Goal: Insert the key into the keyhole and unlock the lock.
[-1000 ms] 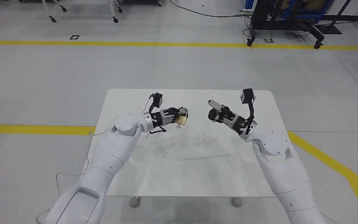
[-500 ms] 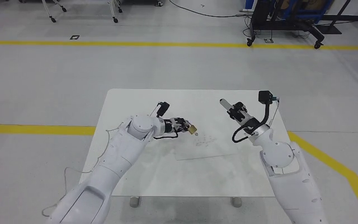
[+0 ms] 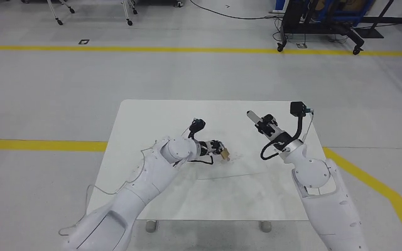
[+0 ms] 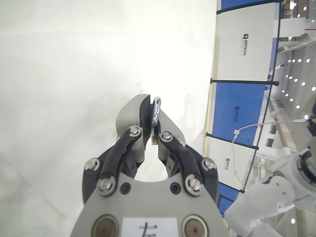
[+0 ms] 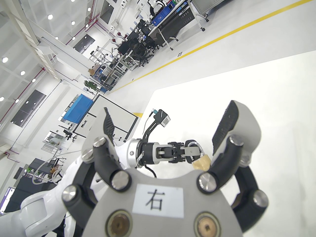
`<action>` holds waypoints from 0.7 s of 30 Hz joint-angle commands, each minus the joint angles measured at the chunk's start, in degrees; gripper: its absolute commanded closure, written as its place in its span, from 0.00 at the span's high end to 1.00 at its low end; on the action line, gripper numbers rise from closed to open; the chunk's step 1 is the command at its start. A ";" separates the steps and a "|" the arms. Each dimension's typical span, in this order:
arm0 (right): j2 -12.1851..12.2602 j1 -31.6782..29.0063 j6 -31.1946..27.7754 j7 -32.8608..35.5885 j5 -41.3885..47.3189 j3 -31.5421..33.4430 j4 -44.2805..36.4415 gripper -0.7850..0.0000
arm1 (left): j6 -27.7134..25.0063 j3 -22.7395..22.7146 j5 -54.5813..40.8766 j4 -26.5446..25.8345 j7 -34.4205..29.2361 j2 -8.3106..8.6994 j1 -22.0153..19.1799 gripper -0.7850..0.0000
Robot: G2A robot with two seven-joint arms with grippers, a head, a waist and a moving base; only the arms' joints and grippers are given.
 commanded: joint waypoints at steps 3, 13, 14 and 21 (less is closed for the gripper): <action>0.00 0.00 0.00 0.00 0.00 0.00 0.00 1.00 | 1.86 1.07 3.37 0.60 -0.02 -0.27 -0.82 0.00; 0.00 0.00 0.00 0.00 0.00 0.00 0.00 1.00 | 3.36 1.46 6.72 0.57 -6.01 -0.11 -1.68 0.57; 0.00 0.00 0.00 0.00 0.00 0.00 0.00 1.00 | 3.22 1.19 6.69 0.30 -6.40 0.00 -1.59 0.68; 0.00 0.00 0.00 0.00 0.00 0.00 0.00 1.00 | -0.52 -1.81 7.75 -3.59 -6.13 1.37 -0.44 0.98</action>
